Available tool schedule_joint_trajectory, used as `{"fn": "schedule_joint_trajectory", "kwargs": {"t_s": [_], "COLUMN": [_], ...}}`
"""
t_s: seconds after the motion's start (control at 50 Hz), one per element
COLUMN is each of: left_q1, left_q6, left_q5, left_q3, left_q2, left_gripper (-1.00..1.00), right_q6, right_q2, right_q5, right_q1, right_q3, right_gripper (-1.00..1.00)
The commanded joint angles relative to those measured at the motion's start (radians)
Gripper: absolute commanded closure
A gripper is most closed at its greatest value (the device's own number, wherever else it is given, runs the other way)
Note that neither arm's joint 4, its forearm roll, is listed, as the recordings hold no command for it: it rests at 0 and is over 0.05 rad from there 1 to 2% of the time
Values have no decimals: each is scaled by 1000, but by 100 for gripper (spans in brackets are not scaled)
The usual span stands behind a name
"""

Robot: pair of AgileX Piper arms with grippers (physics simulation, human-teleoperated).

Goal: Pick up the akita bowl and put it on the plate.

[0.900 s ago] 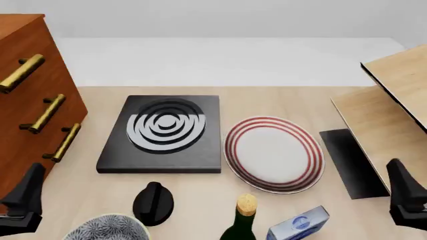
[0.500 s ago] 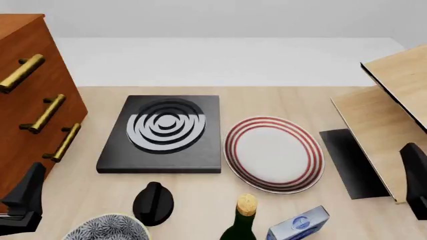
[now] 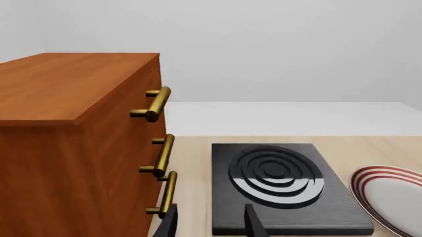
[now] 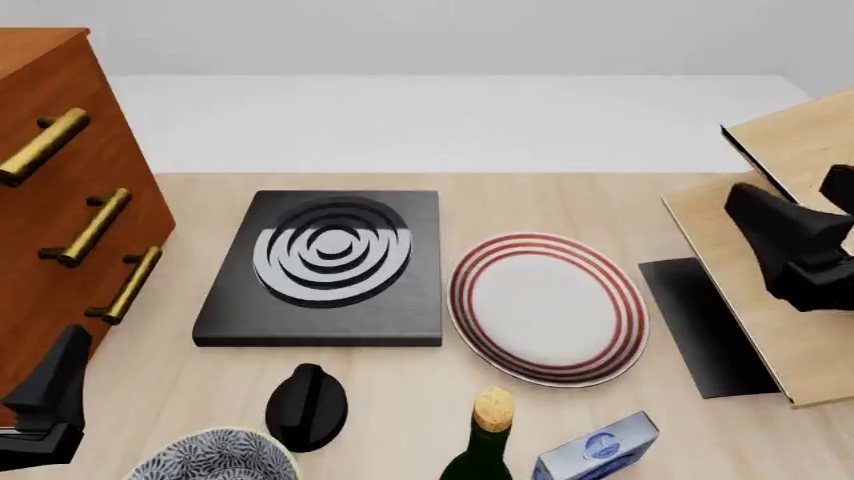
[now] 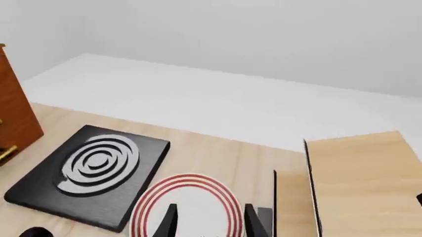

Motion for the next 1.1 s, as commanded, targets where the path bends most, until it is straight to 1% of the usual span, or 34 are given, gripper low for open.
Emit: {"fn": "schedule_joint_trajectory", "kwargs": {"t_s": [0.02,0.08,0.1,0.12,0.16,0.2,0.24,0.26,0.3,0.32,0.34,0.42,0.46,0.48,0.5,0.56,0.62,0.66,0.7,0.78,0.84,0.86,0.9,0.96,1.04,1.06,1.08,1.1], "left_q1": [0,0,0,0,0,0,0,0,0,0,0,0,0,0,0,-1,0,0,0,0,0,0,0,0,0,0,0,0], "left_q6": [0,0,0,0,0,0,0,0,0,0,0,0,0,0,0,0,0,0,0,0,0,0,0,0,0,0,0,0], "left_q5": [0,0,0,0,0,0,0,0,0,0,0,0,0,0,0,0,0,0,0,0,0,0,0,0,0,0,0,0], "left_q3": [0,0,0,0,0,0,0,0,0,0,0,0,0,0,0,0,0,0,0,0,0,0,0,0,0,0,0,0], "left_q2": [0,0,0,0,0,0,0,0,0,0,0,0,0,0,0,0,0,0,0,0,0,0,0,0,0,0,0,0], "left_gripper": [-100,-100,-100,-100,-100,-100,-100,-100,-100,-100,-100,-100,-100,-100,-100,-100,-100,-100,-100,-100,-100,-100,-100,-100,-100,-100,-100,-100], "right_q6": [-37,-56,-50,-43,-59,-62,-78,-78,-74,-80,-93,-101,-102,-98,-87,-90,-102,-94,-74,-75,-27,-24,-20,-44,-22,-9,26,45], "right_q2": [266,316,341,369,413,447,507,517,586,594,609,686,710,735,746,802,840,864,897,945,974,982,1006,1046,1086,1090,1089,1091], "right_q5": [99,138,160,178,204,228,275,282,323,325,333,384,407,438,448,489,511,527,548,571,607,618,632,650,650,647,644,640], "right_q1": [153,179,191,214,243,265,308,315,359,373,378,419,441,471,481,506,522,539,570,592,681,696,689,694,733,750,770,789], "right_q3": [-200,-259,-297,-328,-364,-401,-453,-461,-496,-506,-518,-599,-631,-660,-675,-739,-776,-810,-861,-909,-945,-963,-1007,-1024,-1020,-1021,-1021,-1016], "right_gripper": [-100,-100,-100,-100,-100,-100,-100,-100,-100,-100,-100,-100,-100,-100,-100,-100,-100,-100,-100,-100,-100,-100,-100,-100,-100,-100,-100,-100]}}
